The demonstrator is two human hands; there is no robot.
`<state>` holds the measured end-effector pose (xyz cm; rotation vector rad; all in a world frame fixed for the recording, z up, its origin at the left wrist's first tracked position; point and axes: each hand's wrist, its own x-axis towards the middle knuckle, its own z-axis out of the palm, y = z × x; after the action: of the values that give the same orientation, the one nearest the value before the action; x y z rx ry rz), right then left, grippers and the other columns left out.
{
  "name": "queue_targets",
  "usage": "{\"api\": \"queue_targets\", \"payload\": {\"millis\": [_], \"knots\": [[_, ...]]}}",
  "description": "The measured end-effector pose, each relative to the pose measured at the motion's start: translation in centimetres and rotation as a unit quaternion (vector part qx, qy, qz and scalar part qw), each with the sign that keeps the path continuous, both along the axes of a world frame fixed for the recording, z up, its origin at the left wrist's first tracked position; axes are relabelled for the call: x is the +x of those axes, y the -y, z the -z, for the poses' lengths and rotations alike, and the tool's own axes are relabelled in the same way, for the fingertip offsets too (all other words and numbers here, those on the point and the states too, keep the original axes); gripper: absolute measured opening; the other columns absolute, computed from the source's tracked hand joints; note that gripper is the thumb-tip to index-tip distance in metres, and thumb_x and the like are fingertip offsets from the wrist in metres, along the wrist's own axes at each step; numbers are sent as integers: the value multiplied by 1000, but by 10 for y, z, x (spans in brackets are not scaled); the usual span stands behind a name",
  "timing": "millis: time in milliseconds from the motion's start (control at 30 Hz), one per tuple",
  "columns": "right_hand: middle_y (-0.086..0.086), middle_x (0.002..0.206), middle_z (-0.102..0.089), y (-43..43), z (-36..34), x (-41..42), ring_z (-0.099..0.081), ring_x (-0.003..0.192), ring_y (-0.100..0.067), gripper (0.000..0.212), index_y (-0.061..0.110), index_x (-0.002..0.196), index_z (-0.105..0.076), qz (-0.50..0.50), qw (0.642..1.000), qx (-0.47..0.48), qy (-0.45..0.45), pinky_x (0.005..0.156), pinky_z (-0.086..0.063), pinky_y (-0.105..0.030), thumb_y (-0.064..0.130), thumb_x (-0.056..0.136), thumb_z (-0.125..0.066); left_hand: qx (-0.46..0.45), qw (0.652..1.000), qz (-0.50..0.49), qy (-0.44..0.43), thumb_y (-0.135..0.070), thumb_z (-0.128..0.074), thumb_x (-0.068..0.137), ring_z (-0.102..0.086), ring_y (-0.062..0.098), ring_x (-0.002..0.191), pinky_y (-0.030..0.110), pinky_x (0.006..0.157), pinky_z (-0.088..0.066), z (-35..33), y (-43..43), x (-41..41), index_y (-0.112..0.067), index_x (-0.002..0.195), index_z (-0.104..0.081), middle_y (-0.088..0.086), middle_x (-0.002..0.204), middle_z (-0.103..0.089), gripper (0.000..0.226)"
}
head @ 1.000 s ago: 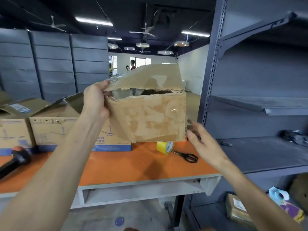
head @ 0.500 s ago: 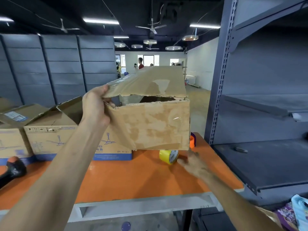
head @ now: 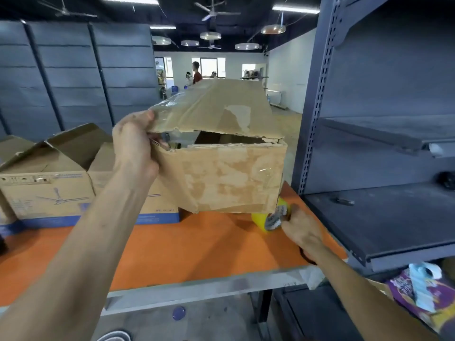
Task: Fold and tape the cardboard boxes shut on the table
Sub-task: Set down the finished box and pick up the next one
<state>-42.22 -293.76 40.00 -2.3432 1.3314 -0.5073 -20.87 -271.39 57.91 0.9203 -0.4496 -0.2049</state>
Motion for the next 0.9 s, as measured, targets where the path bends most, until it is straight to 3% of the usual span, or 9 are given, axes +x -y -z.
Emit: {"api": "queue_targets", "payload": {"millis": [67, 167, 267, 400, 567, 700, 800, 900], "knots": [[-17, 105, -68, 10, 15, -24, -64, 96, -37, 20, 12, 105, -54, 70, 998, 5, 0, 81, -54, -41, 25, 90, -56, 17, 999, -25, 24, -6, -57, 94, -49, 15, 41, 23, 41, -41, 8, 6, -10, -6, 88, -64, 5, 63, -58, 9], [-22, 105, -70, 19, 17, -52, -64, 97, -42, 14, 10, 97, -54, 107, 994, 8, 22, 77, -49, -39, 17, 85, -58, 27, 998, -33, 44, -6, -55, 95, -47, 18, 39, 23, 38, -38, 26, 11, -24, -7, 86, -61, 9, 68, -59, 12], [-22, 106, -70, 29, 23, -65, -65, 101, -43, 19, 7, 106, -60, 119, 992, -3, 45, 77, -49, -40, 20, 92, -59, 28, 998, -32, 36, -6, -55, 97, -47, 16, 36, 20, 35, -36, 48, 14, -36, -11, 78, -58, 3, 59, -56, 20], [-23, 106, -71, 30, 29, -68, -66, 100, -44, 25, 5, 111, -60, 119, 991, -7, 61, 78, -51, -41, 24, 95, -60, 38, 999, -24, 20, -6, -54, 99, -44, 18, 36, 20, 34, -35, 80, 11, -45, -13, 74, -53, 8, 62, -50, 26], [-21, 110, -69, 22, 29, -76, -64, 103, -44, 36, 9, 128, -49, 79, 995, -2, 64, 79, -49, -42, 22, 96, -60, 85, 995, -46, 10, -10, -53, 100, -45, 16, 30, 17, 35, -34, 116, -1, -45, -10, 83, -55, 1, 51, -54, 17], [-18, 133, -61, 13, 24, -84, -57, 123, -39, 73, 17, 158, -21, 34, 997, -6, 66, 97, -50, -46, 21, 97, -61, 108, 991, -68, 44, -11, -53, 99, -45, 16, 31, 17, 37, -33, 132, -11, -40, -14, 81, -57, -2, 48, -54, 19], [-16, 146, -51, 7, 21, -89, -50, 134, -35, 80, 21, 161, -12, 24, 997, 14, 79, 107, -45, -51, 23, 98, -61, 62, 994, -68, 50, -11, -53, 97, -43, 17, 33, 17, 38, -35, 137, -17, -43, -19, 79, -59, 3, 51, -50, 20], [-21, 142, -50, 2, 16, -90, -42, 136, -40, 79, 23, 161, -15, 37, 997, 2, 66, 110, -40, -51, 23, 97, -61, 31, 996, -72, 43, -11, -52, 96, -44, 16, 38, 18, 38, -37, 140, -23, -43, -22, 79, -60, 9, 63, -46, 21]]}}
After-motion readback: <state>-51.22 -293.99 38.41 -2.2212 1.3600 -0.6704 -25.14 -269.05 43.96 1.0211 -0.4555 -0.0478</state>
